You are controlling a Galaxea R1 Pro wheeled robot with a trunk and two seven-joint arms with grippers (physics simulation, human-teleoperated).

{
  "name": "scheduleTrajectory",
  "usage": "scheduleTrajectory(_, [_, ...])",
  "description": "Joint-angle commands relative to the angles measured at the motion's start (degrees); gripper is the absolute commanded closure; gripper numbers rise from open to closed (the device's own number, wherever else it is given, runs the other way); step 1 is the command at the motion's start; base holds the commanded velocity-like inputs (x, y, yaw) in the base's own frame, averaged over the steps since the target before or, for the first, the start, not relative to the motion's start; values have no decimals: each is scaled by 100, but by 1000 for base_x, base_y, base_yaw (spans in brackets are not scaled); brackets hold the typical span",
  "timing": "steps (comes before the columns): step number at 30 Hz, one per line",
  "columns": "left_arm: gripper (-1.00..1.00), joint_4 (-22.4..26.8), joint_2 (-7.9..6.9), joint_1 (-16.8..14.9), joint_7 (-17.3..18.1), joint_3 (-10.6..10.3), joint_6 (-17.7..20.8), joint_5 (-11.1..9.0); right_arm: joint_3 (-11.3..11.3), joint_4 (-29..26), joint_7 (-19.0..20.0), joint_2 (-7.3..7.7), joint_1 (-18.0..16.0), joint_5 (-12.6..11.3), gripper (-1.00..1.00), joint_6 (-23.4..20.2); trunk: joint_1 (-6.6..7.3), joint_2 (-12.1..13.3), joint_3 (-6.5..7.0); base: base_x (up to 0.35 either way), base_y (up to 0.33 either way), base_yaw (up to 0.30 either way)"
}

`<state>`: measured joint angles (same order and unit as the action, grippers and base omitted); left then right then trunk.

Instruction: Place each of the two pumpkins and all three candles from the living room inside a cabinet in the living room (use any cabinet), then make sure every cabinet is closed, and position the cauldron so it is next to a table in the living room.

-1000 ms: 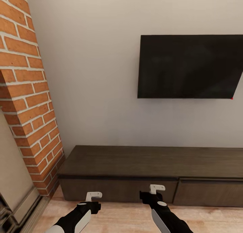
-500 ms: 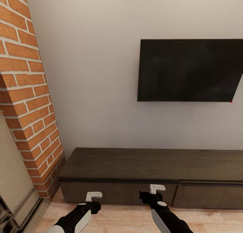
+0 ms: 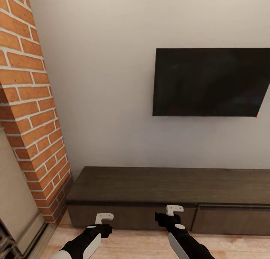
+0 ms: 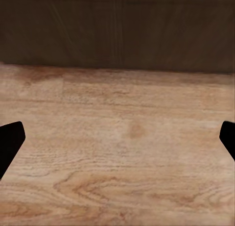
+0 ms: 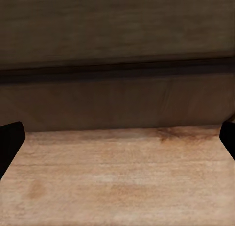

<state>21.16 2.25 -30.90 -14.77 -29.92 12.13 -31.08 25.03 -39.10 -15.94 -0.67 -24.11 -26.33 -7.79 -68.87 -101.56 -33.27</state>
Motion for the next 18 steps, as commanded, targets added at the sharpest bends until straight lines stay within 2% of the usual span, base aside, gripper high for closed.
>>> scheduleTrajectory(1, [-100,12,-5,-4,-48,-48,20,-49,28,-10,-48,5,-5,-39,-100,-21,23,38,12,0,0,0])
scheduleTrajectory(18, [-100,11,-5,-4,-52,-49,17,-47,36,-10,-55,-3,-3,-39,-100,-21,397,720,317,0,0,0])
